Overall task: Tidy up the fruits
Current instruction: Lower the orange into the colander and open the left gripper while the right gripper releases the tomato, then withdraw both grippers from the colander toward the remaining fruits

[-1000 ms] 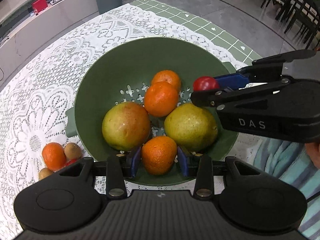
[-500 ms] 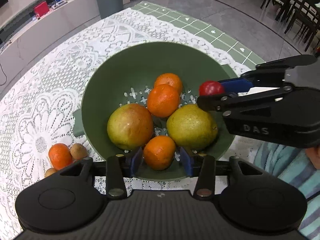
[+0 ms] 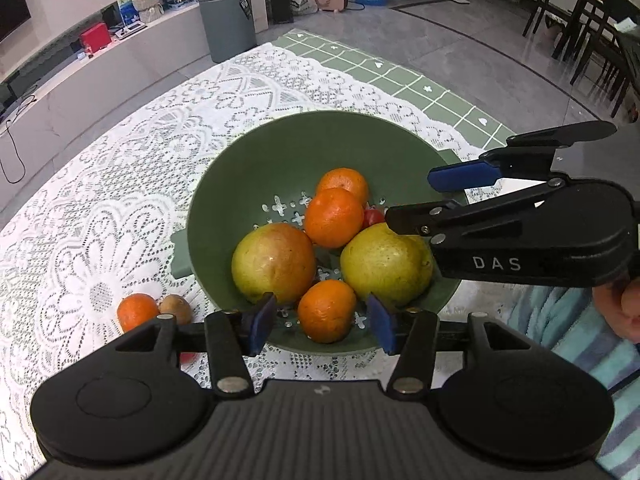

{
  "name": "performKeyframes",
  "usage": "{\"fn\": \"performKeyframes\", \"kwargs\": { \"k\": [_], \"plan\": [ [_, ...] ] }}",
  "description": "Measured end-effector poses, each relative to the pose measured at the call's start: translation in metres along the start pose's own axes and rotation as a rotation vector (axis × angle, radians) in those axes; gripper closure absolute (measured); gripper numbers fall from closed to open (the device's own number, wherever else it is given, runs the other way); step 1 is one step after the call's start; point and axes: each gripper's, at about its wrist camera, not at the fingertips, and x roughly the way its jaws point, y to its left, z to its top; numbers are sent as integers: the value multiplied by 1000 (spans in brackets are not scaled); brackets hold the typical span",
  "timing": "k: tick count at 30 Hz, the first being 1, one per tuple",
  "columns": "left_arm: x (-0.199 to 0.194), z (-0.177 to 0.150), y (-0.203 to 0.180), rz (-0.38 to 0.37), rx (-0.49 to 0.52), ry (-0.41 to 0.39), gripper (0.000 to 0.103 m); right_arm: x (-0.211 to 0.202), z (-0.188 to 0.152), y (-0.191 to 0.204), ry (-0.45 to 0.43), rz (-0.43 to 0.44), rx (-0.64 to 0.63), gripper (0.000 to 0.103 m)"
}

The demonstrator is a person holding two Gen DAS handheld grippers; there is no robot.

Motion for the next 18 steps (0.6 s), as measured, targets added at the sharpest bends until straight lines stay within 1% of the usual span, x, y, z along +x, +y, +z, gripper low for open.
{"fn": "performKeyframes", "kwargs": {
  "k": [2, 8, 10, 14, 18],
  "plan": [
    [-4, -1, 1, 2, -5, -12, 41, -4, 0, 0, -26, 2, 6, 51],
    [-24, -7, 7, 10, -31, -86, 41, -20, -2, 1, -130, 0, 9, 50],
    [-32, -10, 10, 22, -49, -121, 41, -26, -3, 3, -174, -11, 7, 47],
    [-48, -21, 21, 42, -119, -183, 41, -35, -6, 10, -237, -36, 6, 45],
    [-61, -36, 34, 61, -191, -220, 41, -41, -13, 23, -280, -39, 10, 45]
  ]
}}
